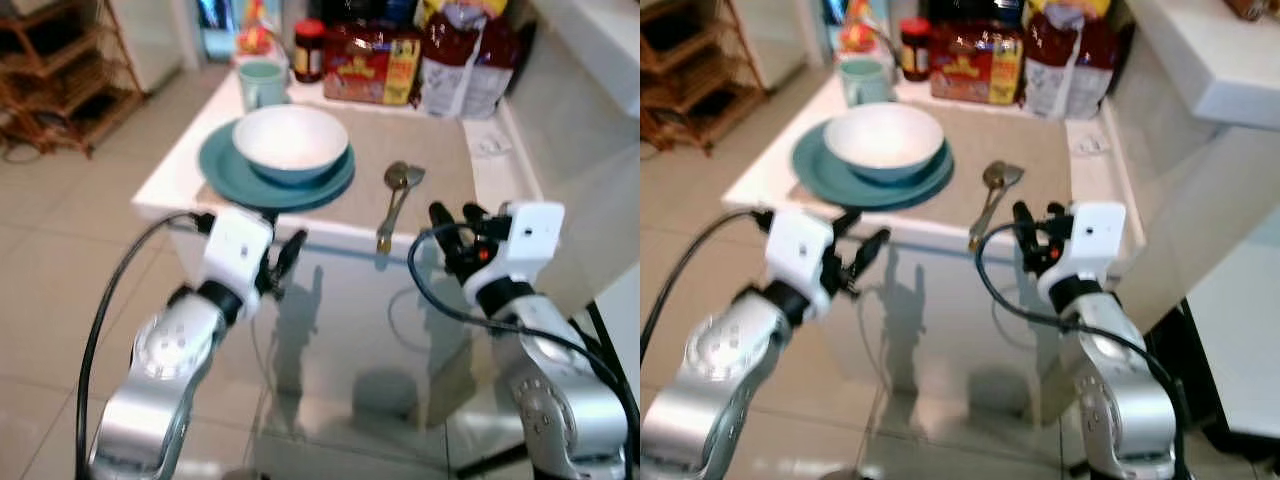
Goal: Setting the table
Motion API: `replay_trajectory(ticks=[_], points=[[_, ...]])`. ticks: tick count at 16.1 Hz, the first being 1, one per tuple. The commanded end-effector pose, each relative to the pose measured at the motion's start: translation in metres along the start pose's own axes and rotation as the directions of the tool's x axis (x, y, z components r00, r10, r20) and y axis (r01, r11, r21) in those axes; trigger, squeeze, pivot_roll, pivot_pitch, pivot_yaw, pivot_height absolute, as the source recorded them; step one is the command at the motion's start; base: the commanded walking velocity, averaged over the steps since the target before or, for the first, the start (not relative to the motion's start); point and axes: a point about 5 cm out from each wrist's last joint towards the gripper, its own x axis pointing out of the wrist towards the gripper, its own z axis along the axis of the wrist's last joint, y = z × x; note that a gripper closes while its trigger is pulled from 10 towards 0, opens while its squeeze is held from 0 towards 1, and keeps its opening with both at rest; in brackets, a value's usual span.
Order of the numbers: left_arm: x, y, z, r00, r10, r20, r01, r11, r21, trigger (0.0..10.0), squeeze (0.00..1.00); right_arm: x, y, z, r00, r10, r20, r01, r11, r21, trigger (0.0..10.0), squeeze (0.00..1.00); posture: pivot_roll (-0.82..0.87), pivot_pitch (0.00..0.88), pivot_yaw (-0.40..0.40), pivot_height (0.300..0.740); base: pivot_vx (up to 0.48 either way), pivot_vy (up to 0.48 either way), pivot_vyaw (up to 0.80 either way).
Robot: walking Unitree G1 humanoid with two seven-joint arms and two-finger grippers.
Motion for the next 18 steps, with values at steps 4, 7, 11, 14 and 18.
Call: replay_trajectory(ticks=[4,7,11,14,18], points=[[0.012,0.009,0.009,0.999,0.049,0.021,-0.049,0.999,0.011,10.0,0.0,0.0,-0.002,0.007,0.999,-0.023,0.033,0.022,0.999,0.025,10.0,0.0,0.05,0.03,-0.018,0.74,0.0,0.48,-0.8],[0.019,0.017,0.015,0.996,0.086,0.03,-0.086,0.996,0.014,10.0,0.0,0.0,-0.002,0.007,0.999,-0.034,0.037,0.033,0.999,0.036,10.0,0.0,0.06,0.027,-0.008,0.74,0.0,0.48,-0.8],[0.023,0.02,0.016,0.995,0.094,0.031,-0.095,0.995,0.014,10.0,0.0,0.001,-0.004,0.007,0.998,-0.046,0.043,0.044,0.998,0.041,10.0,0.0,0.05,0.017,-0.002,0.74,0.0,0.48,-0.8],[0.023,0.018,0.014,0.994,0.109,0.023,-0.108,0.993,-0.054,10.0,0.0,0.002,-0.007,0.009,0.997,-0.053,0.05,0.052,0.998,0.026,10.0,0.0,0.05,0.015,0.001,0.74,0.0,0.32,-0.53],[0.012,0.02,0.011,0.987,0.154,0.038,-0.15,0.985,-0.086,10.0,0.0,0.004,-0.007,0.012,0.998,-0.037,0.054,0.04,0.998,-0.044,10.0,0.0,0.05,0.017,-0.025,0.74,0.0,0.0,0.0]])
